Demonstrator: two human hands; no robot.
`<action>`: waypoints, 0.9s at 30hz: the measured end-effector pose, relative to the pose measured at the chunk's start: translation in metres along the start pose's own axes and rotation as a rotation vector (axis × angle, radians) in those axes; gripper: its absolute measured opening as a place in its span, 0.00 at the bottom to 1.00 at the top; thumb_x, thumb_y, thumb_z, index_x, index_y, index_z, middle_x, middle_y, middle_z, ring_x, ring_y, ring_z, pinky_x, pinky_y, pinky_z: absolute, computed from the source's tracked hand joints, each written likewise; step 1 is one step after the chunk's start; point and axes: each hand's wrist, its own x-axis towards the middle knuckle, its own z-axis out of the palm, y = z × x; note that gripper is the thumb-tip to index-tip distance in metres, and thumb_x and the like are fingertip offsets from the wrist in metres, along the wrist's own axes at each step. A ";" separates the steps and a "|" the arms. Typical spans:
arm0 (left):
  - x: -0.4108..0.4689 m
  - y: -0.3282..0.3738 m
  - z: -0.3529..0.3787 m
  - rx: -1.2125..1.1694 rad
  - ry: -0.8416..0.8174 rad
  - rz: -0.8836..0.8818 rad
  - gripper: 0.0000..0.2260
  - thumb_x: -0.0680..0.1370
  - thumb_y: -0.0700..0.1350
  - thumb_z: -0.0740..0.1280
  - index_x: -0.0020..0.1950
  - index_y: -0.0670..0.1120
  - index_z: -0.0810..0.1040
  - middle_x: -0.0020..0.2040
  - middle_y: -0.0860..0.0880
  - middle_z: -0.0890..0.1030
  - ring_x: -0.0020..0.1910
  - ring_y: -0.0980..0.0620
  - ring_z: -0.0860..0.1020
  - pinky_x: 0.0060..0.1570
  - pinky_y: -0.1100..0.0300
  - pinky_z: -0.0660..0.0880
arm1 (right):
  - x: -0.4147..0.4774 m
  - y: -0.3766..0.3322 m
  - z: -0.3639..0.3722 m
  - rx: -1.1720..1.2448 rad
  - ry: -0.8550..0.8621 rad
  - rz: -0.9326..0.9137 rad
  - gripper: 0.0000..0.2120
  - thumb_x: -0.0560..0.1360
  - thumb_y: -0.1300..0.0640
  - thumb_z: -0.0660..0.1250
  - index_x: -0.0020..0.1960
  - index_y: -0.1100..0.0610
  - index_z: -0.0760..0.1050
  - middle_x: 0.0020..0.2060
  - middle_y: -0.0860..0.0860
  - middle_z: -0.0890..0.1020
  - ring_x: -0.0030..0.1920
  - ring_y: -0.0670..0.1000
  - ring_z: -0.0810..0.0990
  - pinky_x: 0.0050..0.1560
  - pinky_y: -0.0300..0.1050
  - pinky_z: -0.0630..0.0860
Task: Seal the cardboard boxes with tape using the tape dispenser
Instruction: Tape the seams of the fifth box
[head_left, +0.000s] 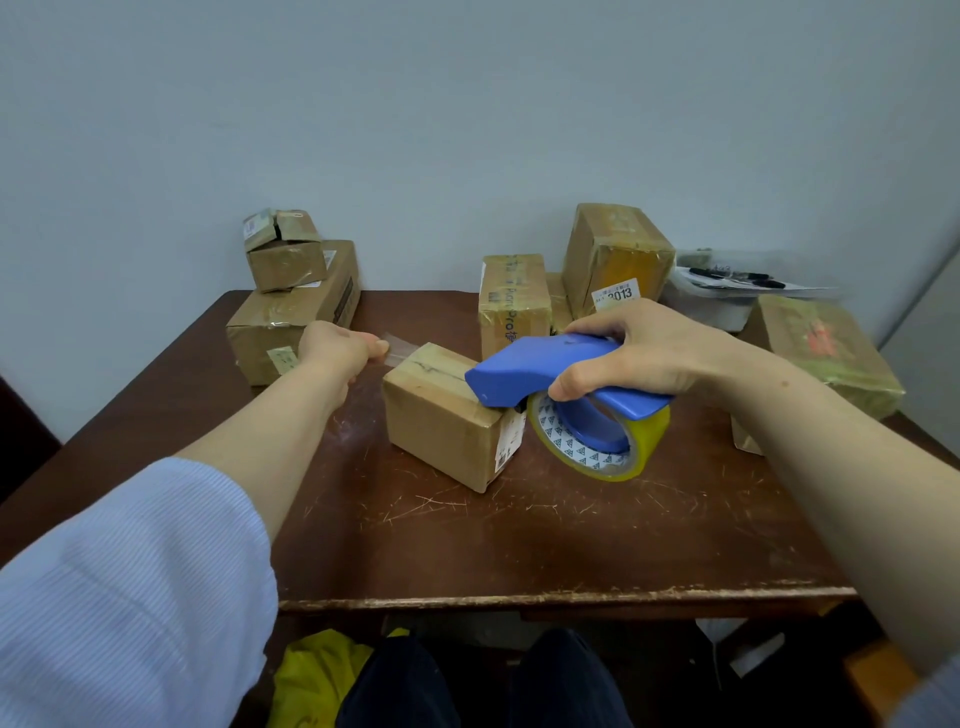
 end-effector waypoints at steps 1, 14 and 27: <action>0.000 -0.001 0.001 0.011 0.001 0.000 0.11 0.73 0.41 0.73 0.53 0.39 0.81 0.49 0.44 0.77 0.36 0.49 0.72 0.43 0.57 0.70 | 0.001 0.001 0.000 -0.002 0.001 0.001 0.25 0.60 0.40 0.76 0.53 0.51 0.81 0.50 0.51 0.82 0.47 0.51 0.80 0.47 0.45 0.75; -0.009 -0.010 0.013 0.051 -0.235 -0.197 0.03 0.77 0.38 0.65 0.47 0.40 0.78 0.38 0.46 0.74 0.34 0.50 0.72 0.27 0.60 0.72 | 0.007 -0.001 0.002 -0.019 -0.043 -0.010 0.34 0.51 0.34 0.70 0.50 0.52 0.82 0.49 0.54 0.82 0.45 0.53 0.80 0.45 0.45 0.75; 0.001 -0.014 0.011 0.233 -0.117 0.024 0.18 0.75 0.46 0.70 0.64 0.45 0.76 0.61 0.44 0.78 0.56 0.45 0.76 0.54 0.52 0.75 | 0.009 -0.001 0.006 -0.045 -0.033 -0.022 0.27 0.58 0.37 0.73 0.50 0.54 0.81 0.47 0.56 0.82 0.41 0.53 0.79 0.41 0.48 0.74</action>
